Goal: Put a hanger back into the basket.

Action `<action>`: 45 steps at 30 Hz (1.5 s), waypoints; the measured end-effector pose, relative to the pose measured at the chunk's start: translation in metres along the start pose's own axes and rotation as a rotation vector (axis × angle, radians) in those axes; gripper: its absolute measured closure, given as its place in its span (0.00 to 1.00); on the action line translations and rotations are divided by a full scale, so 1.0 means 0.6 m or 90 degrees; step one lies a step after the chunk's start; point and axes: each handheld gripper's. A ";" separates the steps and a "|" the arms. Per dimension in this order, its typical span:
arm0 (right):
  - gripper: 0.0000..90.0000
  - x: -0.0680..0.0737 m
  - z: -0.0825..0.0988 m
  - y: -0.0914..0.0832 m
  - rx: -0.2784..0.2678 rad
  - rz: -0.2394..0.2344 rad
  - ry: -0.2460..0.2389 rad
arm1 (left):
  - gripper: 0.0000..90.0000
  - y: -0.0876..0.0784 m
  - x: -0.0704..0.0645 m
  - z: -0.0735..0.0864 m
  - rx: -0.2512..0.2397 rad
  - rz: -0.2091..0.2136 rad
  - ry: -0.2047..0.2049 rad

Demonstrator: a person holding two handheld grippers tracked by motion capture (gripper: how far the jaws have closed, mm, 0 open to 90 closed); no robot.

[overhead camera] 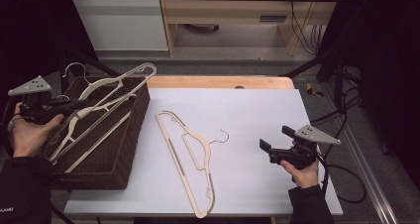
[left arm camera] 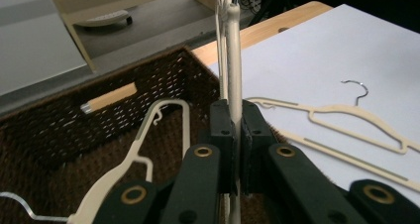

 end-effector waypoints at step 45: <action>0.04 0.002 0.005 0.009 0.013 0.005 0.008 | 0.93 0.070 0.038 0.149 0.159 -0.077 -0.124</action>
Point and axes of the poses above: each handheld gripper's, and its own axes: y roughly forward along the jaws, z roughly out of its underside, x roughly to its left, and after that the axes turned 5 degrees about y, right-handed
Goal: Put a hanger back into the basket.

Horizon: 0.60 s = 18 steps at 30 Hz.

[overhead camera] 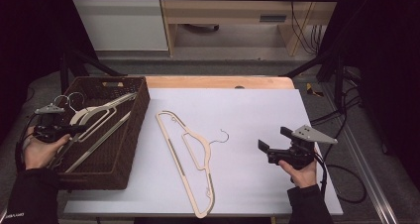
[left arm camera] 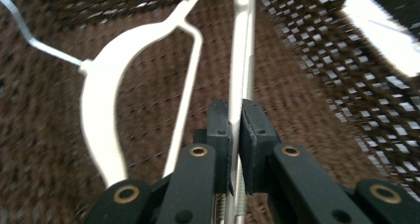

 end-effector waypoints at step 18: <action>0.04 0.001 0.001 0.003 0.001 -0.004 -0.005 | 0.62 0.013 0.016 0.006 0.066 -0.084 -0.050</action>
Point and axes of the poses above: each handheld gripper's, and its own axes: y roughly forward along the jaws, z roughly out of its underside, x roughly to its left, and after that the axes turned 5 degrees about y, right-handed
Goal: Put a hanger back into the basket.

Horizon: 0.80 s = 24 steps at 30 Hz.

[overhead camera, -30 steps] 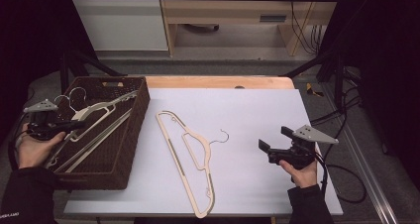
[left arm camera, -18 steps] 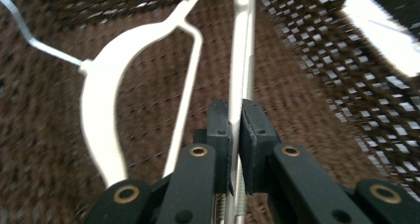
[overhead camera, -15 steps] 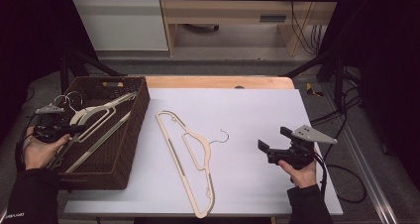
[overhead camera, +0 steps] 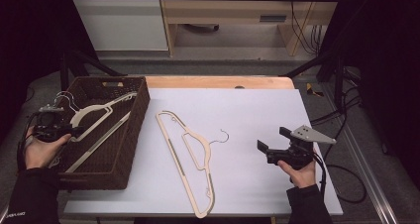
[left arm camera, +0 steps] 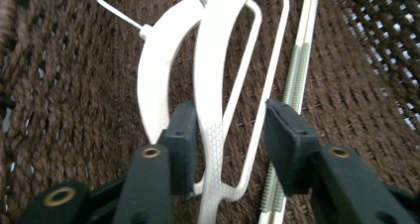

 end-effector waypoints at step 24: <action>0.04 -0.001 -0.005 -0.012 -0.015 0.001 0.002 | 0.27 -0.080 -0.060 -0.034 -0.200 0.075 0.004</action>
Point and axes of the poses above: each handheld gripper's, and its own axes: y roughly forward along the jaws, z roughly out of its underside, x roughly to its left, and after that the axes turned 5 degrees about y, right-handed
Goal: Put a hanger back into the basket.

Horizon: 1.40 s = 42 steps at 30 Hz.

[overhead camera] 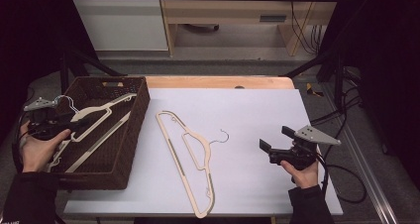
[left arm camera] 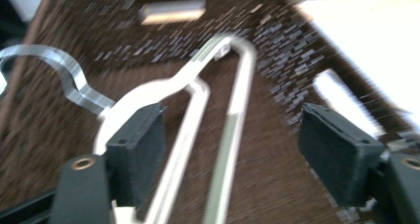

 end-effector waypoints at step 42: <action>0.04 -0.001 -0.001 -0.009 -0.013 -0.001 -0.005 | 0.09 0.071 -0.326 -0.043 -0.116 0.226 0.182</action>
Point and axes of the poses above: each handheld gripper's, and its own axes: y roughly forward along the jaws, z roughly out of its underside, x roughly to its left, and after that the axes turned 5 degrees about y, right-handed
